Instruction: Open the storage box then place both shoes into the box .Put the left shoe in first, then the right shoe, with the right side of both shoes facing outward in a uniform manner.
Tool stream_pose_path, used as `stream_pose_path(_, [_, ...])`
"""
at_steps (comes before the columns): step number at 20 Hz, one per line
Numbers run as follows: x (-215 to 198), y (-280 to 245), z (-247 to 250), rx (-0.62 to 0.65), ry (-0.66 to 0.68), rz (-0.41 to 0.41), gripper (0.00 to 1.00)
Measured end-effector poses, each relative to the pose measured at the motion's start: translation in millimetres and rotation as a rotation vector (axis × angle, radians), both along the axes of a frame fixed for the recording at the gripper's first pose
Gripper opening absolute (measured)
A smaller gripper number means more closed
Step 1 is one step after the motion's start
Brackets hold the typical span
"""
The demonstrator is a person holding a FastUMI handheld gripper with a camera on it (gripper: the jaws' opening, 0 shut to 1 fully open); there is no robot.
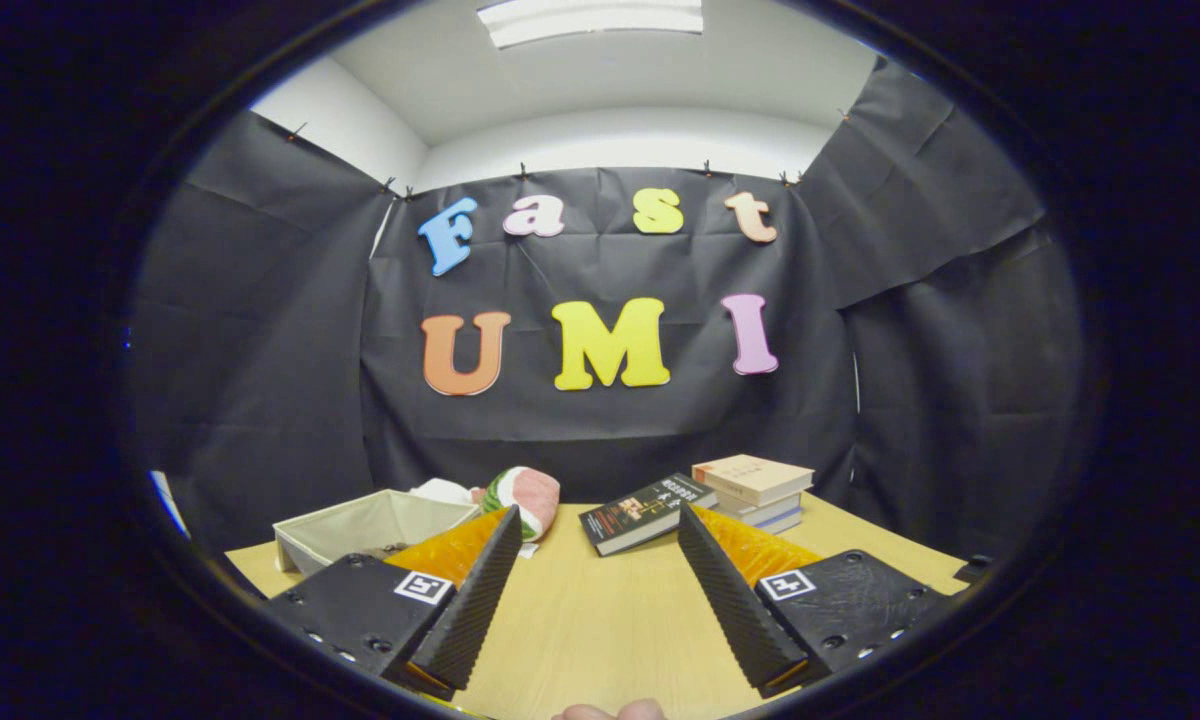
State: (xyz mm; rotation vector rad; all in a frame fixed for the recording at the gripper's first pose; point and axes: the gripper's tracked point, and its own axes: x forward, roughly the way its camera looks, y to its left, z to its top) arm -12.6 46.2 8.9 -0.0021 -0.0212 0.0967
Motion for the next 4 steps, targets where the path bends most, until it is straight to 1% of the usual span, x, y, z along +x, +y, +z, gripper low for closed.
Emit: stream_pose_path(4, [5.4, -1.7, -9.2, -0.005, 0.023, -0.001, 0.95])
